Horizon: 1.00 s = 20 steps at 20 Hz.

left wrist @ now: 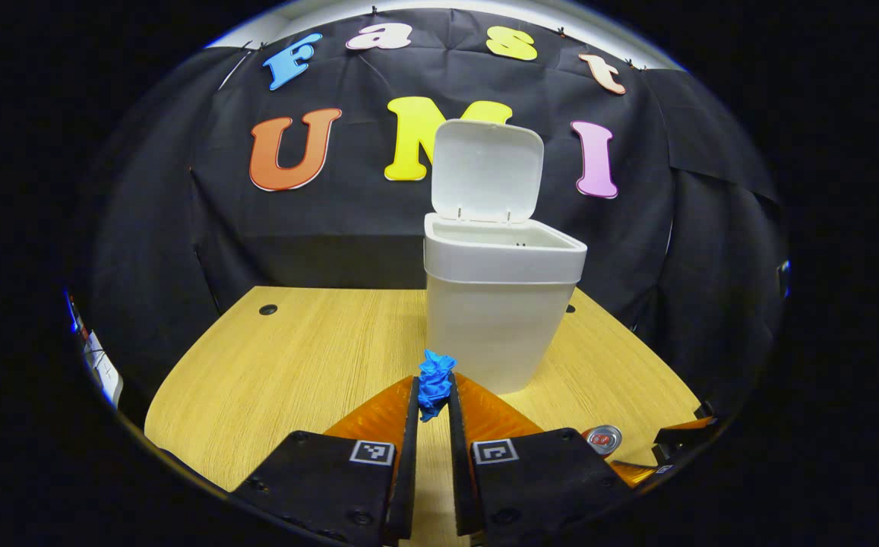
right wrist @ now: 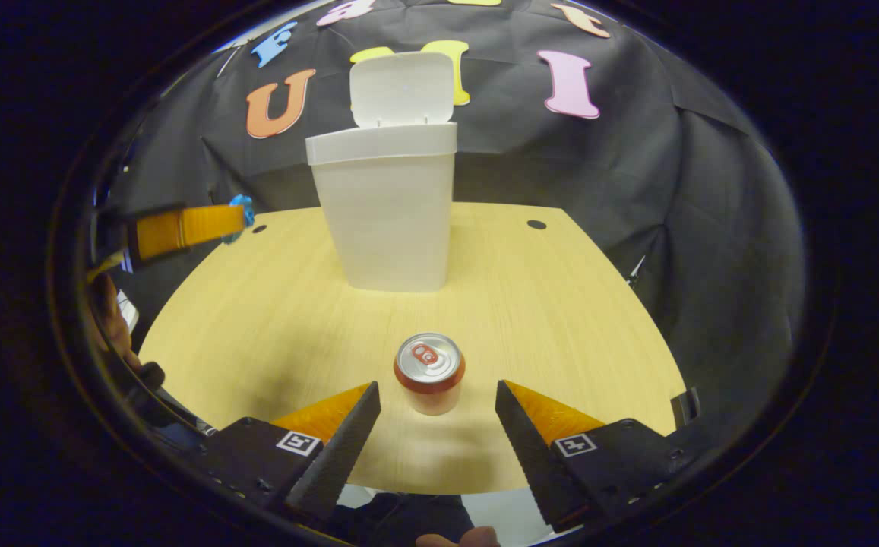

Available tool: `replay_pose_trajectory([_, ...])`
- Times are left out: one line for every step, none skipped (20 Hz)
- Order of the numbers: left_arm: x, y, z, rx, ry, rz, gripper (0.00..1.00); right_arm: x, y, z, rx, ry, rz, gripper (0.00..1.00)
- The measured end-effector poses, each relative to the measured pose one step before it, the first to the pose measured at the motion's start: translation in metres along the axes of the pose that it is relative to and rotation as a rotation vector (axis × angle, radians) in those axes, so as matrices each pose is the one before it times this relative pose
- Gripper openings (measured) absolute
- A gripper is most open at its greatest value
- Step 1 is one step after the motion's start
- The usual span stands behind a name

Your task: Press the lid of the desktop garbage bin to open it, pick up the crumpled paper on the desktop and throw it into the bin, then pick up the pop can on the desktop and drop it into the bin, and finally close the garbage bin lid.

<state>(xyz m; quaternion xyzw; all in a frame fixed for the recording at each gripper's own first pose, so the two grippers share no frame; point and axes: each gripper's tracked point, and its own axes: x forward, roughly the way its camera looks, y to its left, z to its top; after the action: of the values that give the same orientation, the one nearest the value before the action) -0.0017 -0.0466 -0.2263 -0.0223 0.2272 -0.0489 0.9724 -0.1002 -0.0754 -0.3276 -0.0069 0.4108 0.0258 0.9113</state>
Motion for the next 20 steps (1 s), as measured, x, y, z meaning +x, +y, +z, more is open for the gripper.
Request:
replay_pose_trajectory([-0.00468,0.00103,0.01277,-0.0053,-0.02577,0.00444,0.24,0.00699,0.002,-0.00667,0.00252,0.0196,0.00677,0.96])
replay_pose_trajectory([-0.00272,0.00096,0.0082,-0.00236,-0.01659,0.00169,0.24,0.00419,-0.00032,-0.00414,0.00102,0.01094,0.00007,0.96])
replay_pose_trajectory([-0.00279,0.00093,0.00812,-0.00347,-0.01794,0.00206,0.24,0.00607,0.00033,-0.00417,0.00198,0.01034,0.00058,0.96])
replay_pose_trajectory([-0.00202,0.00066,0.00781,-0.00246,-0.01562,0.00183,0.24,0.00485,0.00021,-0.00232,0.00309,0.00757,0.00299,0.96])
replay_pose_trajectory([-0.00219,0.00104,0.0061,-0.00337,-0.01371,0.00138,0.24,0.00571,0.00097,-0.00406,-0.00025,0.01055,-0.00074,0.99])
replay_pose_trajectory([-0.00182,0.00048,0.00656,-0.00139,-0.01205,0.0003,0.24,0.00605,0.00089,-0.00133,0.00078,0.00775,0.00253,0.98])
replay_pose_trajectory([-0.00181,0.00102,0.00685,-0.00144,-0.01032,0.00169,0.24,0.00502,0.00057,-0.00283,0.00018,0.00762,0.00219,0.98])
replay_pose_trajectory([-0.00128,0.00126,0.00638,-0.00072,-0.0108,0.00217,0.24,0.00534,0.00119,-0.00121,0.00043,0.007,0.00179,0.97])
replay_pose_trajectory([-0.00176,0.00205,0.00377,0.00035,-0.00935,0.00396,0.23,0.00583,0.00027,-0.0021,0.00021,0.00687,0.00144,0.98])
replay_pose_trajectory([-0.00121,0.00108,0.00443,0.00194,-0.0106,0.0035,0.24,0.00524,-0.00015,-0.00063,0.0016,0.00854,0.00147,0.98])
replay_pose_trajectory([-0.00096,0.00161,0.00513,0.0019,-0.00811,0.00411,0.24,0.00451,-0.00045,-0.00181,0.0037,0.0081,0.00116,0.98])
replay_pose_trajectory([-0.00107,0.00073,0.00345,0.0005,-0.00797,0.0022,0.24,0.00186,0.00082,-0.00175,0.00399,0.00768,0.00126,0.96])
replay_pose_trajectory([-0.00161,0.001,0.00383,-0.00113,-0.00507,0.00208,0.24,0.0026,-0.00031,0.00033,0.00093,0.00477,-0.00093,0.96])
replay_pose_trajectory([-0.00098,0.00161,0.0029,-0.0009,-0.00514,0.00217,0.24,0.00317,0.00001,0.0015,0.00222,0.00298,0.00184,0.96])
replay_pose_trajectory([-0.00086,0.00089,0.00256,0.00126,-0.00524,0.00383,0.23,0.00444,0.00129,0.00036,0.00256,0.00522,0.00422,0.96])
replay_pose_trajectory([0.00129,0.00086,0.00284,0.0015,-0.00787,0.00228,0.24,0.0023,-0.00008,0.00065,0.00166,0.004,0.00083,0.95])
replay_pose_trajectory([-0.00027,-0.00013,0.00255,-0.0013,-0.00608,0.00055,0.24,0.00224,0.00038,0.00126,0.00395,0.00197,0.00147,0.95])
replay_pose_trajectory([-0.00058,-0.00008,0.00145,-0.0013,-0.00371,0.00108,0.23,0.00227,-0.00028,0.00151,0.00409,0.0006,-0.00104,0.95])
replay_pose_trajectory([-0.00166,0.00012,0.00181,-0.00199,-0.00132,0.00084,0.23,0.0017,-0.00017,0.00115,0.00293,-0.00085,0.00076,0.95])
replay_pose_trajectory([-0.00033,0.0001,0.00138,-0.00174,-0.00246,0.00127,0.23,0.00241,-0.00033,0.00152,0.00032,0.00071,-0.00099,0.95])
